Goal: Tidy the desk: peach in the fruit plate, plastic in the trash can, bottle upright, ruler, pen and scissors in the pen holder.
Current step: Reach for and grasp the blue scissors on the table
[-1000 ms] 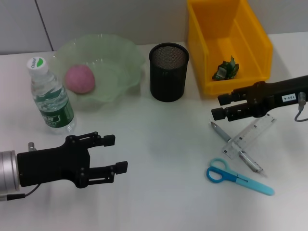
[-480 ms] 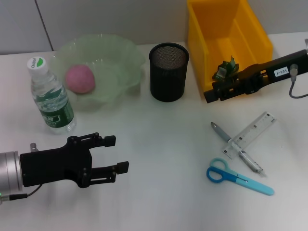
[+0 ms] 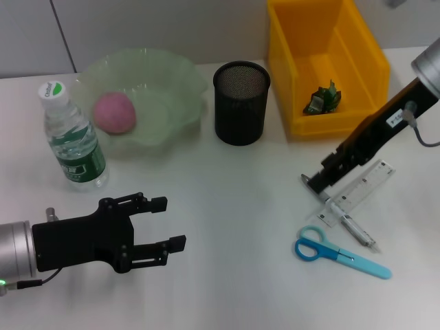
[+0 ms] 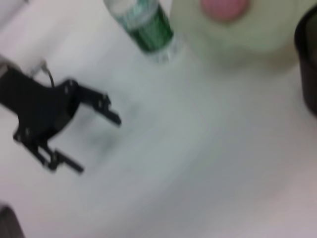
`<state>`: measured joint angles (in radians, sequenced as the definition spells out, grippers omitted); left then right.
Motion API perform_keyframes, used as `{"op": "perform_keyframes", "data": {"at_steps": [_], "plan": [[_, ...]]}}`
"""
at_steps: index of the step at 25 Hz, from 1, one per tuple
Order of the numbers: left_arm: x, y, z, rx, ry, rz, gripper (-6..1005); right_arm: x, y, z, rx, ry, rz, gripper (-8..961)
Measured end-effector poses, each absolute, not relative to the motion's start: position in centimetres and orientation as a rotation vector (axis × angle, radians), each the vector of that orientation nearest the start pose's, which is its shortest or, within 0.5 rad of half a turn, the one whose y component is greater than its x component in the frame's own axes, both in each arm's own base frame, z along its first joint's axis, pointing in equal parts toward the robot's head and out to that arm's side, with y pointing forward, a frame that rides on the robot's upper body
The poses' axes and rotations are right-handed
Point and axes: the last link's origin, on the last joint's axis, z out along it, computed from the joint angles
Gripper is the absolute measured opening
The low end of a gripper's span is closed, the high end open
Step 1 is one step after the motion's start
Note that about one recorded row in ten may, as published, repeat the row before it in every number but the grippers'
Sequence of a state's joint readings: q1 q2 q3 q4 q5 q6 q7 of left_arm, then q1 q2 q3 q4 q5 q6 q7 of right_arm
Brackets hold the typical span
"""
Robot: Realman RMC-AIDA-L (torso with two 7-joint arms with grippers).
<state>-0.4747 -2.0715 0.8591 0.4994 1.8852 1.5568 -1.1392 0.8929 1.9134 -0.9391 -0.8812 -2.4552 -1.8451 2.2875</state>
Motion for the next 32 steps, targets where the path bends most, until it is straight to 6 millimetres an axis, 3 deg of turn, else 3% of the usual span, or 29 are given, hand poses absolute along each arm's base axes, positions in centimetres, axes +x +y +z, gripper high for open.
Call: {"op": "perform_keyframes", "data": {"at_steps": [13,32], "plan": [[-27.1,29.5,-3.8,-2.831,-0.436,-0.752,791,15.9,37.4,2.7,-2.865,0.975,-0.733,722],[-27.0,30.0,-3.6,-2.802,-0.457,-0.763,791,16.1,36.1,0.1,-2.846,0.917,-0.954,722]]}}
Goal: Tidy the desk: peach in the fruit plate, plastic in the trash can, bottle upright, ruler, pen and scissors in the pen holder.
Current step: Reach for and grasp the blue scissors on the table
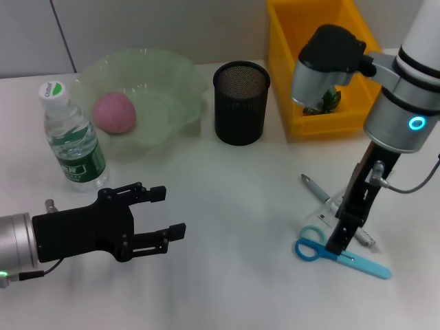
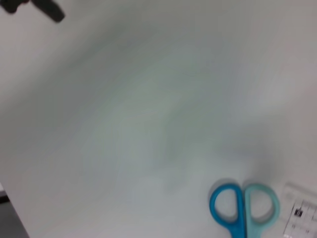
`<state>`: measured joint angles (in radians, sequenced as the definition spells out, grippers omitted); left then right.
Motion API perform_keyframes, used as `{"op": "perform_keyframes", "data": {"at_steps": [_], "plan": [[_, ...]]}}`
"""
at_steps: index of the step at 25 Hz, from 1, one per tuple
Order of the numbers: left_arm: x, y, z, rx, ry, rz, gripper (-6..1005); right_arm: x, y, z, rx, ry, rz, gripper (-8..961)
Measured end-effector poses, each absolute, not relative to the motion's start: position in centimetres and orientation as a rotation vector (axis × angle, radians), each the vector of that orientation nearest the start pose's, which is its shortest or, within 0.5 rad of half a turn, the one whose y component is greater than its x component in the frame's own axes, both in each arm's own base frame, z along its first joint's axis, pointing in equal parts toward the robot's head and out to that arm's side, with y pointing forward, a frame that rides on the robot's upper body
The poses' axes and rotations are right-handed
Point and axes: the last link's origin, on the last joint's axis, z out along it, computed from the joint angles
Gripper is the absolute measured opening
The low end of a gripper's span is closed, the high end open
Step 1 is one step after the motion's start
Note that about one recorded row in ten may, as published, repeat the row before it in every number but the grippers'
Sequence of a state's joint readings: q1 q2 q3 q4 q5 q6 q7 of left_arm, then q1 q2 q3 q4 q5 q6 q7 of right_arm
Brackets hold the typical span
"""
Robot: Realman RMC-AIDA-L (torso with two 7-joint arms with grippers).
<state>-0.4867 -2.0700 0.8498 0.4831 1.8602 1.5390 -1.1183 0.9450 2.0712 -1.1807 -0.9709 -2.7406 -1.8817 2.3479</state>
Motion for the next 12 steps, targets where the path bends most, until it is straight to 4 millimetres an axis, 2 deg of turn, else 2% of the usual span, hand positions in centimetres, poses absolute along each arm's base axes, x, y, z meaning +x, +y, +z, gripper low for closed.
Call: {"op": "perform_keyframes", "data": {"at_steps": [12], "plan": [[-26.9,30.3,-3.7,-2.803,-0.518,-0.758,791,18.1,35.2,-0.6,-2.825,0.901,-1.012,722]]}}
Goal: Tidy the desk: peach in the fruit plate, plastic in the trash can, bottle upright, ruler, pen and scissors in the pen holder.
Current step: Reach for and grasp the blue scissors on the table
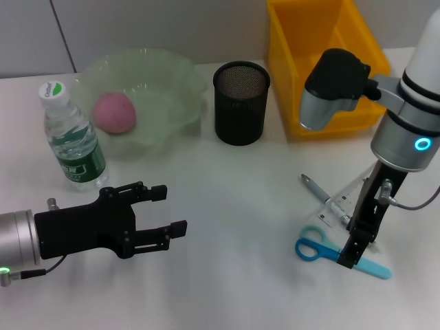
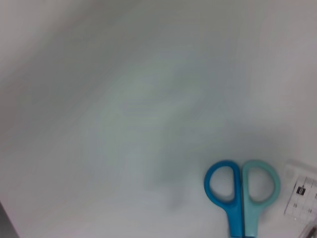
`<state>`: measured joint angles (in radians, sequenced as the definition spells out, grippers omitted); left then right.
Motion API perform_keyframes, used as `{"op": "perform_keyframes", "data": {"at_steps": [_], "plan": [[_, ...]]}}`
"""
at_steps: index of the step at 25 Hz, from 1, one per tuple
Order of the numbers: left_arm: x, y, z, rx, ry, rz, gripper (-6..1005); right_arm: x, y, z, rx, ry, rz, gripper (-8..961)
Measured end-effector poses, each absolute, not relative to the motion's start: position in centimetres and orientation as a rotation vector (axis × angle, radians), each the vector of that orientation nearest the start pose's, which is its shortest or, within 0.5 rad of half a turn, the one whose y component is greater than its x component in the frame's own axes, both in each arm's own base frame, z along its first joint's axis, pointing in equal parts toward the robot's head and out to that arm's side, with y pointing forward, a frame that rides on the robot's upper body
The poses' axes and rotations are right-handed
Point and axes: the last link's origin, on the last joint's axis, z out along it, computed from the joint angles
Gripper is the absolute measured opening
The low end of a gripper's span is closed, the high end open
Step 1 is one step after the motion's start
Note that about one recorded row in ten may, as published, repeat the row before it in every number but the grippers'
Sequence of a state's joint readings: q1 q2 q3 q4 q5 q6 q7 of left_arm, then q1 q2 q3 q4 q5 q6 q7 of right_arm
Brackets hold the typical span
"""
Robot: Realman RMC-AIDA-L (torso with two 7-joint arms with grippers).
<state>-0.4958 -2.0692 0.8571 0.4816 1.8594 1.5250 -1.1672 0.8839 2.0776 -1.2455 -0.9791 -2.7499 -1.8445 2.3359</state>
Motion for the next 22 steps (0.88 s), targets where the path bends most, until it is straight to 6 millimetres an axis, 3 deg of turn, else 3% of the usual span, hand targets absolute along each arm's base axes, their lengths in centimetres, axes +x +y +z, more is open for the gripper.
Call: {"op": "perform_keyframes", "data": {"at_steps": [22], "plan": [[-27.0,30.3,-3.7,-2.807,-0.541,-0.745,792,18.6,34.7,-3.1,-2.807,0.792,-1.106,721]]}}
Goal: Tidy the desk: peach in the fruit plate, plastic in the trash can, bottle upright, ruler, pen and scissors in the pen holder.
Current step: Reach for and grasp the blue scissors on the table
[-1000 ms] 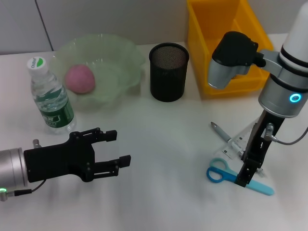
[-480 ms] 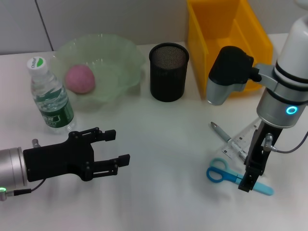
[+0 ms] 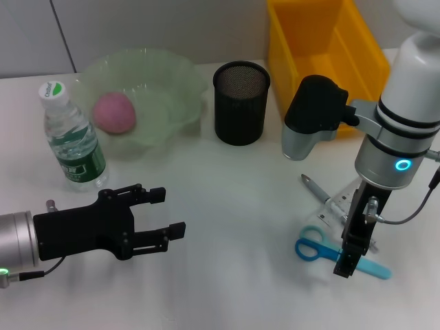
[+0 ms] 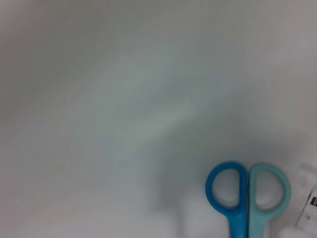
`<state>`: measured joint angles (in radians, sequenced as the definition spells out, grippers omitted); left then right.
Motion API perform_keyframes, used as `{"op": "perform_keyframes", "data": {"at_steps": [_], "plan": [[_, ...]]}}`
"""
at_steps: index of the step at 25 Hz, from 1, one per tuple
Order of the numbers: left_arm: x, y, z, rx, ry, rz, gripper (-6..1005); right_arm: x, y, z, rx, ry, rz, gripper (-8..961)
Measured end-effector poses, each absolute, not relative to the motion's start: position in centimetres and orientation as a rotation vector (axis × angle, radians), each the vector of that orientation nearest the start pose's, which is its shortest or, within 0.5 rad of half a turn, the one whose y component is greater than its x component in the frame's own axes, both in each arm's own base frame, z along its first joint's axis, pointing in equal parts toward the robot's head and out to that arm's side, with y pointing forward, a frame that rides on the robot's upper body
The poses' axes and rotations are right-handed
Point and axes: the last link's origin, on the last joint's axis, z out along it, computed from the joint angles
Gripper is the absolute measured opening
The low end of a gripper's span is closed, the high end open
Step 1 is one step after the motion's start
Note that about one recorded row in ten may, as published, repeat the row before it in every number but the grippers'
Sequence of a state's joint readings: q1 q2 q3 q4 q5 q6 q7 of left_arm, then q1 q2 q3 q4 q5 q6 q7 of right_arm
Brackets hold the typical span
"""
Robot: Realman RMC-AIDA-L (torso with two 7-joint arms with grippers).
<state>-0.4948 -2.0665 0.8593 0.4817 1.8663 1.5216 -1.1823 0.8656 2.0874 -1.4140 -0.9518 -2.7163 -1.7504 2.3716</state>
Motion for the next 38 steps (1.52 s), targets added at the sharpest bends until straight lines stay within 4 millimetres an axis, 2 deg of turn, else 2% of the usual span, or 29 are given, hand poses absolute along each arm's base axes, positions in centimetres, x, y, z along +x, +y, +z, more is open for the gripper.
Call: {"op": "perform_keyframes", "data": {"at_steps": [17,30,36,38], "plan": [[-27.0,30.3,-3.7,-2.808,-0.537,-0.745,792,18.3,34.6,-3.9,-2.804,0.758,-1.116,721],[-27.1,30.3,-3.7,-2.805,-0.553,-0.743,791,18.3,34.5,-4.2,-2.811,0.754,-1.122,682],[-27.2,30.2,-3.7,-2.803,-0.56,-0.742,791,18.3,34.6,-4.3,-2.8,0.755,-1.119,470],[-27.3,30.1,-3.7,-2.802,-0.562,-0.742,791,18.2,34.7,-4.3,-2.797,0.756,-1.114,465]]}}
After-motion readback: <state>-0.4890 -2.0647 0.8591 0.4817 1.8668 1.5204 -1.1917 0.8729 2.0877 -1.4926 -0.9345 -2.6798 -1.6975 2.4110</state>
